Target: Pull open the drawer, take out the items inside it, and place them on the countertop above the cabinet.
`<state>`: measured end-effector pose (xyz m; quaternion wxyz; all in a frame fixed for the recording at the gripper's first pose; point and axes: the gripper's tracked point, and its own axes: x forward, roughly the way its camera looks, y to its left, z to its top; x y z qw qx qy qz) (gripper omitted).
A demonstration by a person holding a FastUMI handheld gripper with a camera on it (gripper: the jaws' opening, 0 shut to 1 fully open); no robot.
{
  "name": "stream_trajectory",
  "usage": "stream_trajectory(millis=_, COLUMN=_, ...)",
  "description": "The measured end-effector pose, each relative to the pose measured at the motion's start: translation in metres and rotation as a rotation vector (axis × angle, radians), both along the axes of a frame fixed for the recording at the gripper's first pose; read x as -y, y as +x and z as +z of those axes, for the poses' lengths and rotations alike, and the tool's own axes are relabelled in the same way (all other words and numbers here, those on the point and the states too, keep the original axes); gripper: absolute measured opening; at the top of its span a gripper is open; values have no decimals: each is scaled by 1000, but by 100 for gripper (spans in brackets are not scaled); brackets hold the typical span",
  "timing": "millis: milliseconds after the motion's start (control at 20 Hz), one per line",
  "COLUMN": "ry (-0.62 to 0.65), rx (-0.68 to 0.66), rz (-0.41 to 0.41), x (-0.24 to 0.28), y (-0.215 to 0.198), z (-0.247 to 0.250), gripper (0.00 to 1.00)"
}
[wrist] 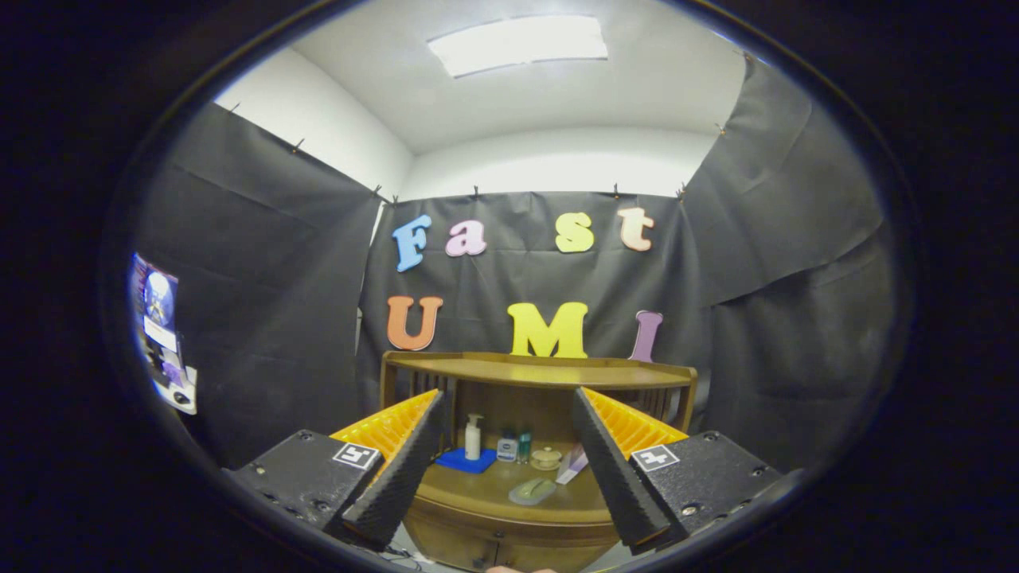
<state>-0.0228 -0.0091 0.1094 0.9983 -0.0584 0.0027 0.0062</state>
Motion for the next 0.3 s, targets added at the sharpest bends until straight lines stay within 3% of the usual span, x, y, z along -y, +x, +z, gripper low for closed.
stream_trajectory(millis=300, ry=12, rx=-16, rz=-1, x=7, y=18, z=1, gripper=100)
